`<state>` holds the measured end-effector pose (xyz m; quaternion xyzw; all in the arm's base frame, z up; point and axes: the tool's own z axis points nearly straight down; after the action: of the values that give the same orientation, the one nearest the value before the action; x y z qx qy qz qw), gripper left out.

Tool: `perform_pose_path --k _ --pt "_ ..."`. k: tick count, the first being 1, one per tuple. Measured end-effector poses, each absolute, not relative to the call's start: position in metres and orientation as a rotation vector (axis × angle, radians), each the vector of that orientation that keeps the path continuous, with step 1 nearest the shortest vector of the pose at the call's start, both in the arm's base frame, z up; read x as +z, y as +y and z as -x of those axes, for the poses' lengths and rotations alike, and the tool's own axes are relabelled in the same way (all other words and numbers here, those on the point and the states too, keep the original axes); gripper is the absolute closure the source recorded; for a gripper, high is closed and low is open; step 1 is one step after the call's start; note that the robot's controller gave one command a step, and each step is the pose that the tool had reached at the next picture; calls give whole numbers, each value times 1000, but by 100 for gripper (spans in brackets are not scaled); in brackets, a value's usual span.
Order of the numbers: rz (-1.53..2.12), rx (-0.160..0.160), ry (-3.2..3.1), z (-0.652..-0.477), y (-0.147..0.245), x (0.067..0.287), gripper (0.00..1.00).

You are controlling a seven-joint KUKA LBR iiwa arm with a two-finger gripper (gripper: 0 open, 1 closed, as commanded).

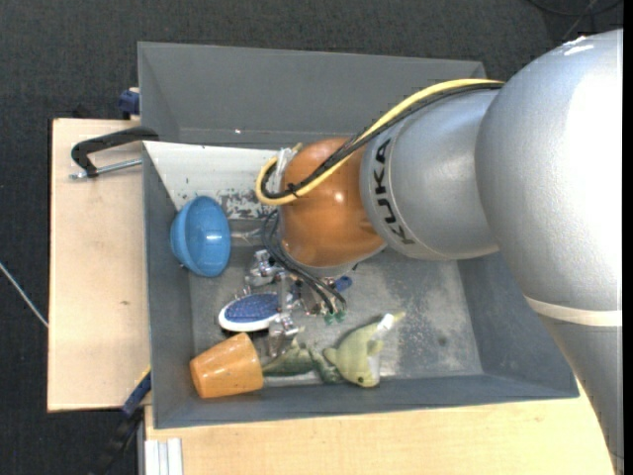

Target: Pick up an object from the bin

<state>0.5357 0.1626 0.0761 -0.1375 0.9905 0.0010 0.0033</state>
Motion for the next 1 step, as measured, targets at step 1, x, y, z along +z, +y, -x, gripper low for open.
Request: perform_pose_path --k 1 --pt "431 6 3102 -536 164 79 100"
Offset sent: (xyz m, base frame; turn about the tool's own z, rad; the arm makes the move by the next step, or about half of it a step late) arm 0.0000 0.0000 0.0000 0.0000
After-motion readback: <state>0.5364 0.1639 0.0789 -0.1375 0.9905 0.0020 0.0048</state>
